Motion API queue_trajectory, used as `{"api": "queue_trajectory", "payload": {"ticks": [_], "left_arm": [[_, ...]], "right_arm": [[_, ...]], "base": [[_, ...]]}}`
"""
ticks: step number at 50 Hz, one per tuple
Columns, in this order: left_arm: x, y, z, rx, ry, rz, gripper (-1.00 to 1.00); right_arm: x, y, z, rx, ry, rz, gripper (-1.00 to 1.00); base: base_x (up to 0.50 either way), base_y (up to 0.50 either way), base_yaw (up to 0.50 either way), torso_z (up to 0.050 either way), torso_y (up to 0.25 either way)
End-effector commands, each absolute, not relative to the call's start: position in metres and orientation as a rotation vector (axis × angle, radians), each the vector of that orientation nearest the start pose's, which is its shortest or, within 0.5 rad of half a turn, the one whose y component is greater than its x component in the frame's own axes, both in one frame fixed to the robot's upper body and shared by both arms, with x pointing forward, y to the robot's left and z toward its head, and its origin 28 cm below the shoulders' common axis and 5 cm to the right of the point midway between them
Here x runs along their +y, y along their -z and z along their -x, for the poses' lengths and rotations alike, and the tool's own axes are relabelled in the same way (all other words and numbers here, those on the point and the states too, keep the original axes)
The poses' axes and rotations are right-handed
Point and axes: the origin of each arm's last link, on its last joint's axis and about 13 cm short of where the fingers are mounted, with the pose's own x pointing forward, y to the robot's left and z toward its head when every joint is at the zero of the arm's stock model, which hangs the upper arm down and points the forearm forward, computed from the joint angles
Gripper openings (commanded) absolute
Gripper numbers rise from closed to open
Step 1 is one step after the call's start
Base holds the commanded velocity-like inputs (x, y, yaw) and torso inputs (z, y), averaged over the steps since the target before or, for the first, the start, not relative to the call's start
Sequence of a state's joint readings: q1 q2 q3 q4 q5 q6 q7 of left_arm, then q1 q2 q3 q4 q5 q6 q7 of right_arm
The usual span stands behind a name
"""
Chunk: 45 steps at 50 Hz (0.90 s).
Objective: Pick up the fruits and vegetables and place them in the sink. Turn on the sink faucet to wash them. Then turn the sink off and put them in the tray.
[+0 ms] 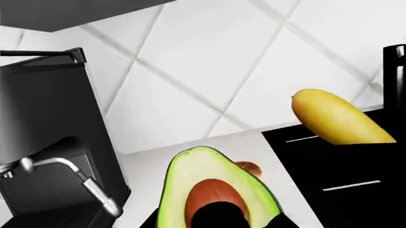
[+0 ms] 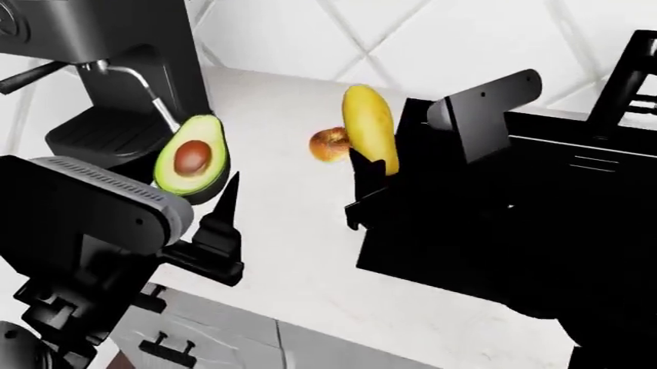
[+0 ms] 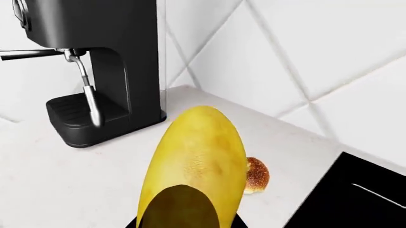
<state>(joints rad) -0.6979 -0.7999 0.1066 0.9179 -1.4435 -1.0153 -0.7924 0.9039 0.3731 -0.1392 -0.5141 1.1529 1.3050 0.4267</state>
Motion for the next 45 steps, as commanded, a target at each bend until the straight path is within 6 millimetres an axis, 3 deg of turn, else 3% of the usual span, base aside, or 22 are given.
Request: {"api": "queue_trajectory", "payload": {"ticks": [1, 11, 30, 45], "left_arm": [[0.228, -0.258, -0.178, -0.169, 0.287, -0.211, -1.0], [0.224, -0.265, -0.191, -0.158, 0.313, -0.221, -1.0], [0.226, -0.27, -0.197, -0.178, 0.285, -0.236, -1.0], [0.224, -0.271, -0.193, -0.186, 0.306, -0.21, -1.0]], "right_arm": [[-0.121, -0.263, -0.226, -0.025, -0.408, 0.079, -1.0], [-0.132, -0.265, -0.219, -0.045, -0.389, 0.06, -1.0], [-0.139, -0.255, -0.218, -0.039, -0.398, 0.049, -1.0], [-0.14, -0.252, -0.218, -0.023, -0.405, 0.037, -1.0]], "base": [[-0.22, -0.07, -0.5, 0.0, 0.0], [-0.18, -0.05, -0.5, 0.0, 0.0], [-0.13, -0.02, -0.5, 0.0, 0.0], [-0.06, -0.51, 0.0, 0.0, 0.0]]}}
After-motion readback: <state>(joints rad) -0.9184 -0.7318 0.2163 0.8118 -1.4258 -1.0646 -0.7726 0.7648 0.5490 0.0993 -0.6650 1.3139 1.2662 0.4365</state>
